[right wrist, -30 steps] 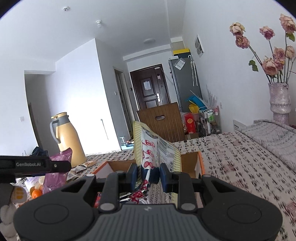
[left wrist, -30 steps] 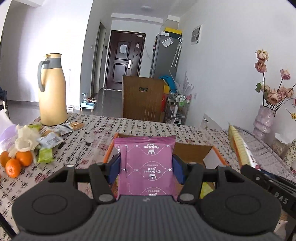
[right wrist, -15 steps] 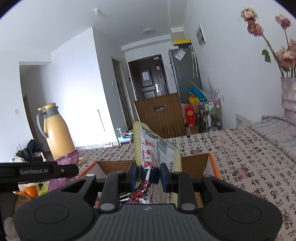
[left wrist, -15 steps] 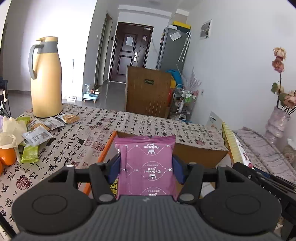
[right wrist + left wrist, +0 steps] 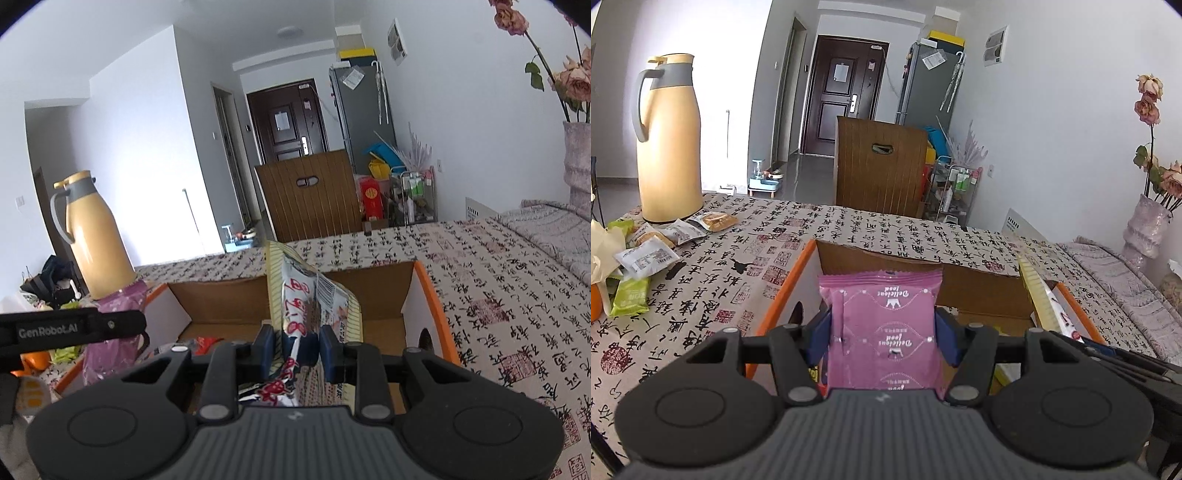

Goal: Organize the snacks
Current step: 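Carry both packets into the cardboard box and open both tools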

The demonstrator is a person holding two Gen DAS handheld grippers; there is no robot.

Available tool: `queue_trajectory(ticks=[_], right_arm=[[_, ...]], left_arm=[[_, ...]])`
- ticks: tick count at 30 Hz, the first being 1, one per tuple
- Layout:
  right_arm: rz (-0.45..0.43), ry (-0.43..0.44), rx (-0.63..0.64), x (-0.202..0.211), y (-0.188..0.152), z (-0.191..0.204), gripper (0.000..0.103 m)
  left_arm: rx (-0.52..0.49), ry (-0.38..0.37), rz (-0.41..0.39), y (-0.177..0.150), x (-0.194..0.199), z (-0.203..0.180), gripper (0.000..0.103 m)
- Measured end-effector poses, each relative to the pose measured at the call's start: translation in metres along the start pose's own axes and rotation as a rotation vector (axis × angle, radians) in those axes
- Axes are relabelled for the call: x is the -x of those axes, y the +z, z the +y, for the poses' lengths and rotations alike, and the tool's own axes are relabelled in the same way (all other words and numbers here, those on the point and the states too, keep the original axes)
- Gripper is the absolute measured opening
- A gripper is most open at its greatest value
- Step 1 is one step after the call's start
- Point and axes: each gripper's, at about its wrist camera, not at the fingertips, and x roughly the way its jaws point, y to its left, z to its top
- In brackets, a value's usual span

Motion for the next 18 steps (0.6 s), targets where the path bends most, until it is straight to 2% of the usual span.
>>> queue_trajectory(ticks=[2, 3, 4, 5, 6, 7, 10, 18], right_arm=[[0.002, 0.0, -0.011, 0.0, -0.001, -0.002, 0.03], [-0.001, -0.006, -0.016, 0.001, -0.001, -0.003, 0.032], [0.001, -0.007, -0.02, 0.001, -0.001, -0.004, 0.046], [0.005, -0.006, -0.027, 0.002, -0.001, -0.006, 0.056], [0.003, -0.01, -0.035, 0.002, -0.002, -0.007, 0.076], [-0.005, -0.018, -0.039, 0.004, -0.002, -0.008, 0.09], [-0.023, -0.025, -0.043, 0.009, -0.001, -0.009, 0.102], [-0.032, -0.02, -0.037, 0.012, 0.001, -0.008, 0.103]], left_arm=[[0.001, 0.004, -0.012, -0.001, 0.003, 0.0, 0.071], [0.003, 0.01, -0.022, -0.001, 0.005, 0.001, 0.084], [0.003, 0.022, -0.04, -0.001, 0.009, 0.0, 0.095], [0.003, 0.035, -0.06, -0.001, 0.013, 0.0, 0.101], [0.006, 0.038, -0.079, 0.0, 0.016, 0.0, 0.103], [0.011, 0.04, -0.089, 0.0, 0.019, 0.0, 0.103], [0.021, 0.037, -0.092, 0.001, 0.02, 0.003, 0.103], [0.026, 0.048, -0.101, 0.002, 0.023, 0.001, 0.103]])
